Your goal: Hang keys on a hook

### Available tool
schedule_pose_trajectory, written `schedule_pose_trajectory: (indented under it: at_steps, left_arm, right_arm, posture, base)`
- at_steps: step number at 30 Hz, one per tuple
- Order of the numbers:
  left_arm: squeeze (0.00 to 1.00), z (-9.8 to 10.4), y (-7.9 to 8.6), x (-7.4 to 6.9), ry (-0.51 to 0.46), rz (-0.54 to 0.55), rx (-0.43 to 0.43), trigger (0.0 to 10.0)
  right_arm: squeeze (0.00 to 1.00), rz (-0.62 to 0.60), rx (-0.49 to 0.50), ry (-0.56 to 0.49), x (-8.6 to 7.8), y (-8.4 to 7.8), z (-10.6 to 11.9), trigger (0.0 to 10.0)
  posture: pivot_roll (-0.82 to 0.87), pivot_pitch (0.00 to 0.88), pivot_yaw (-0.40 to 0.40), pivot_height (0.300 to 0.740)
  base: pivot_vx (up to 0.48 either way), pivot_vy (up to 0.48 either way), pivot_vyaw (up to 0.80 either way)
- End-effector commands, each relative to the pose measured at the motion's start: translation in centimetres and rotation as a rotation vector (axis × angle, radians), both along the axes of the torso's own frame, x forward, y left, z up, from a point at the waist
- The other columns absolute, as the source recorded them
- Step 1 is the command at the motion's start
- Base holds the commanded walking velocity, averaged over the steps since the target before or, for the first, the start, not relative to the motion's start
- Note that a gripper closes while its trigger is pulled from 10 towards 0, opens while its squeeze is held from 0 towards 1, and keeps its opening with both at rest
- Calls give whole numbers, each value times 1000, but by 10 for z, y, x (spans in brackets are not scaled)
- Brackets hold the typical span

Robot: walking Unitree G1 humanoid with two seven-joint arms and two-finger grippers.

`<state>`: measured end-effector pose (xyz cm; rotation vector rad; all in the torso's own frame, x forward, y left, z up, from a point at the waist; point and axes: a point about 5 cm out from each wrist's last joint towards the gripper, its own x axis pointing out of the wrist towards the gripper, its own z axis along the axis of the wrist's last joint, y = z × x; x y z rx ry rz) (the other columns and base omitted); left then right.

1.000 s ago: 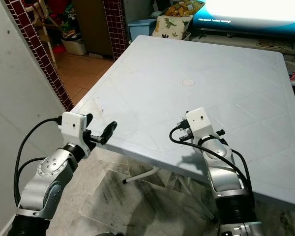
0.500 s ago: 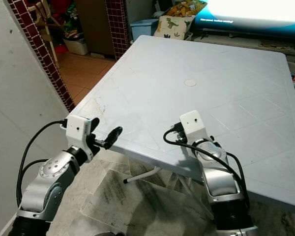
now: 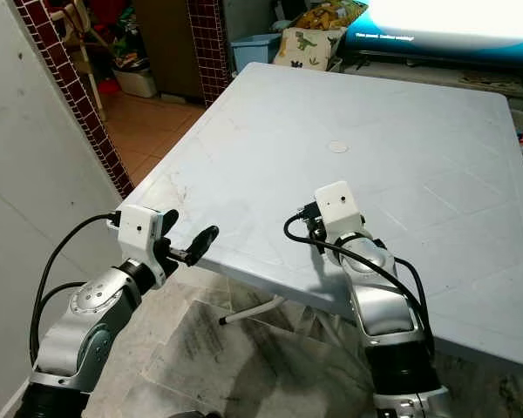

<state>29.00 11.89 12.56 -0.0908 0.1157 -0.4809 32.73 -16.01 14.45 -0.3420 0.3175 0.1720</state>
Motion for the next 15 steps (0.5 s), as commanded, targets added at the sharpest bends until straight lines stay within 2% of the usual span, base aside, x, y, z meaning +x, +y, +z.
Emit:
schedule_pose_trajectory:
  at_steps: [1, 2, 3, 4, 9, 15]
  left_arm:
    - [0, 2, 0, 0, -5, -13, 8, 10000]
    - [0, 2, 0, 0, -4, -13, 8, 10000]
    - [0, 2, 0, -1, -4, -13, 9, 10000]
    - [0, 2, 0, -1, -4, -13, 10, 10000]
    - [0, 2, 0, -1, -2, -13, 10, 10000]
    - [0, 3, 0, -1, -3, -19, 6, 10000]
  right_arm:
    - [388, 10, 8, -7, 4, 0, 2, 10000]
    - [188, 6, 13, -3, 5, -1, 2, 10000]
    - [137, 2, 16, -1, 6, -1, 1, 10000]
    - [0, -3, 25, 1, 7, -1, 1, 10000]
    - [0, -3, 67, 11, 11, 7, -1, 10000]
    - [0, 69, 117, -13, 15, 42, 5, 10000]
  posture:
    - [-1, 45, 95, 740]
    - [-1, 45, 95, 740]
    - [-1, 45, 95, 740]
    - [0, 46, 95, 740]
    - [0, 46, 95, 740]
    - [1, 48, 97, 740]
  base:
    - [0, 0, 0]
    - [0, 0, 0]
    - [0, 0, 0]
    - [0, 0, 0]
    - [0, 0, 0]
    - [0, 0, 0]
